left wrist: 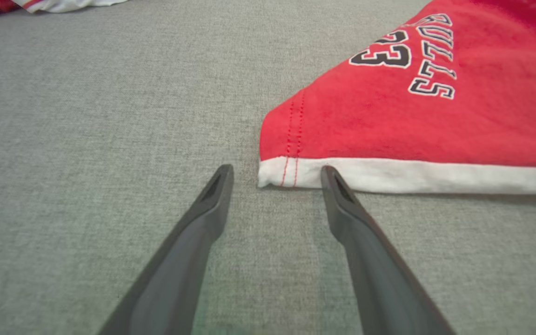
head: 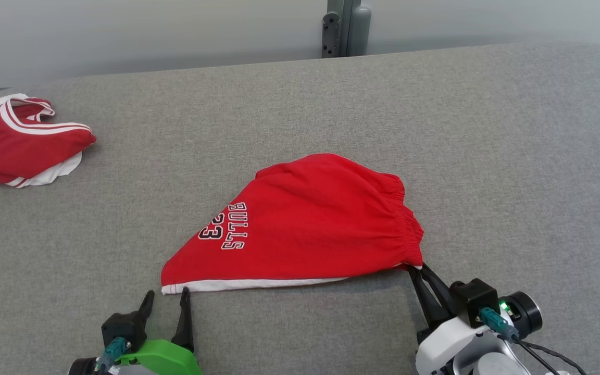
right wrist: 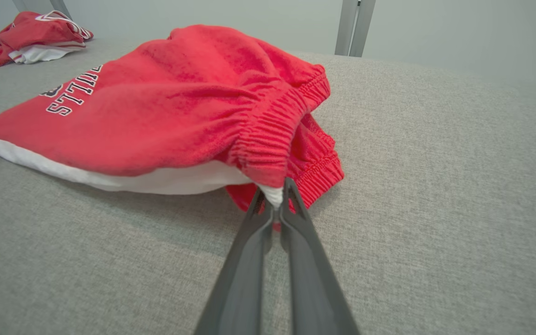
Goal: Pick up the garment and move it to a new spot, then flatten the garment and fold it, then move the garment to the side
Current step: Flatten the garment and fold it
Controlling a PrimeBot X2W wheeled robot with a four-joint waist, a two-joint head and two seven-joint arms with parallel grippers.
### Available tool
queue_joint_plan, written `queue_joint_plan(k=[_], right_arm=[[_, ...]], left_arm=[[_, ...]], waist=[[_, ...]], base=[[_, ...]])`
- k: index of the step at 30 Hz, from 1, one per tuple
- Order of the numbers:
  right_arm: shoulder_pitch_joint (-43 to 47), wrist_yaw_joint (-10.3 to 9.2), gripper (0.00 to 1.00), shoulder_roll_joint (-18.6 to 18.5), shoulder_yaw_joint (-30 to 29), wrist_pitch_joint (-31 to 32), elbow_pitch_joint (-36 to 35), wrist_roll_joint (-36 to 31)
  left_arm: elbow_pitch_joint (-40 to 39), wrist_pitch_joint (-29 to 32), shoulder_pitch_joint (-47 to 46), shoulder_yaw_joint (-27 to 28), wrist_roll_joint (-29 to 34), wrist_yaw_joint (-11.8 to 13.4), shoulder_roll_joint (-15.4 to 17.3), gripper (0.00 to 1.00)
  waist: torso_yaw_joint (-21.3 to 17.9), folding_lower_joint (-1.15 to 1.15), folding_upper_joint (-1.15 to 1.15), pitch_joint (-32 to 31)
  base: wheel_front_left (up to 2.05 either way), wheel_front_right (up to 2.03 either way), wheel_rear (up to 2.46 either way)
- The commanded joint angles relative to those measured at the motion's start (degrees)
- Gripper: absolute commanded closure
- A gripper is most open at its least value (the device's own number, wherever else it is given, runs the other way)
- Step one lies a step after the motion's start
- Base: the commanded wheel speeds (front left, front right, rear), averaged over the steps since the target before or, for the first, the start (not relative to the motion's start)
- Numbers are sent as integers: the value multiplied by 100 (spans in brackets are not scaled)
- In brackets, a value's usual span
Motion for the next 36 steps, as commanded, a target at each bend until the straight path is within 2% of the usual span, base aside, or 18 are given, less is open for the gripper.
queue_joint_plan(k=[1,2,3,8,11,13,16,17,19,21,22,27,36], right_arm=[[20,0,100,-19,7,-17,2,15],[17,-1,100,-19,5,-18,4,17],[16,0,100,-18,1,-18,5,19],[27,-1,100,-17,3,-18,25,33],[3,0,100,-17,14,-18,36,38],[-21,-1,100,-16,18,-18,40,31],[-46,-1,100,-16,28,-18,46,24],[-51,0,100,-16,32,-18,47,23],[-58,0,100,-15,36,-18,51,29],[-64,-1,100,-16,32,-17,50,34],[-67,-1,100,-15,24,-18,45,38],[-64,0,100,-15,-63,-18,-70,101],[-135,-1,100,-31,-312,-18,-952,699]], left_arm=[[38,-5,-69,23,20,-47,40,45],[52,-5,-75,21,26,-67,37,51],[58,-5,-76,14,35,-90,33,53],[61,-5,-86,10,95,-157,14,51],[168,-5,-159,-24,118,-195,6,54],[255,-5,-205,-21,127,-215,3,51],[357,-5,-278,13,143,-234,-1,42],[392,-4,-304,22,152,-241,-3,45],[442,-4,-350,30,167,-249,-6,60],[459,-4,-383,36,179,-254,-11,91],[435,-4,-385,37,188,-260,-13,100],[43,-5,-214,98,236,-310,-11,100],[-1686,-4,105,302,350,-396,0,100]], waist=[[-5,0,0,-6],[-5,0,0,-10],[-5,0,0,-16],[-7,0,0,-38],[-21,0,0,-32],[-35,0,0,-19],[-60,0,0,-3],[-69,0,0,1],[-87,0,0,4],[-101,0,0,5],[-106,0,0,4],[-109,0,0,-23],[-41,0,0,-223]], base=[[0,0,0],[0,0,0],[0,0,0],[0,0,0],[0,0,0],[0,0,0],[0,0,0],[0,0,0],[0,0,0],[0,0,0],[0,0,0],[0,0,0],[0,0,0]])
